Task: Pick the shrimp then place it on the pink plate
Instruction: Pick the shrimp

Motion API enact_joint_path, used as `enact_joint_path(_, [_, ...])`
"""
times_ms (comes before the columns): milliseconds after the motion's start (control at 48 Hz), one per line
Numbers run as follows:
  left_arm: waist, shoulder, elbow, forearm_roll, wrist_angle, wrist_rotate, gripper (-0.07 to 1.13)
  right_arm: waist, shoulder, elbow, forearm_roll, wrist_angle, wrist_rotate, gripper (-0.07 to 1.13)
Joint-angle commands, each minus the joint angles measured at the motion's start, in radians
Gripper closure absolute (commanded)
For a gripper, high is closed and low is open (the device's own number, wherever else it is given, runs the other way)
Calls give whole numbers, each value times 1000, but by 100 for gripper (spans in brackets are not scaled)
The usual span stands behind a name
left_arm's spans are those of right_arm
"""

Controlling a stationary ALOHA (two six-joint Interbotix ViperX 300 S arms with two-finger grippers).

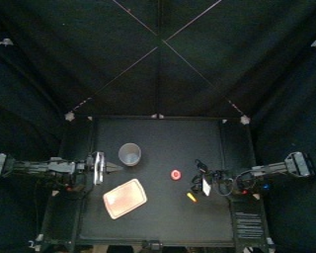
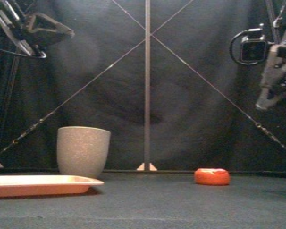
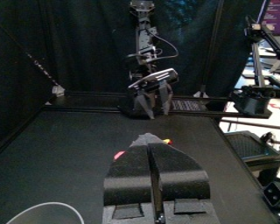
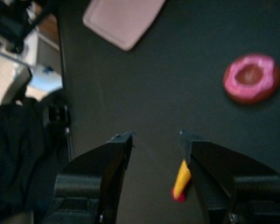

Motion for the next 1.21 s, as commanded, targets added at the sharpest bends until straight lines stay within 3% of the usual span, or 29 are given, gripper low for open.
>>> enact_joint_path(21, [12, 3, -20, -2, -5, 0, 102, 6, -6, -31, 38, 166, 2, 22])
enact_joint_path(250, [29, 3, -21, -2, -18, 0, 102, -57, -11, -95, 166, 426, 3, 22])
enact_joint_path(417, [44, 5, -18, -2, -17, 2, 102, -38, 26, -75, 138, 436, 60, 22])
enact_joint_path(729, [57, 5, -14, -2, -12, 2, 102, -9, 94, -166, -173, 629, 334, 22])
enact_joint_path(979, [64, 3, -2, -2, -12, 0, 102, 170, 146, -198, -448, 626, 675, 22])
enact_joint_path(1208, [71, 3, -2, -2, -12, 2, 102, 278, 227, -196, -650, 532, 957, 22])
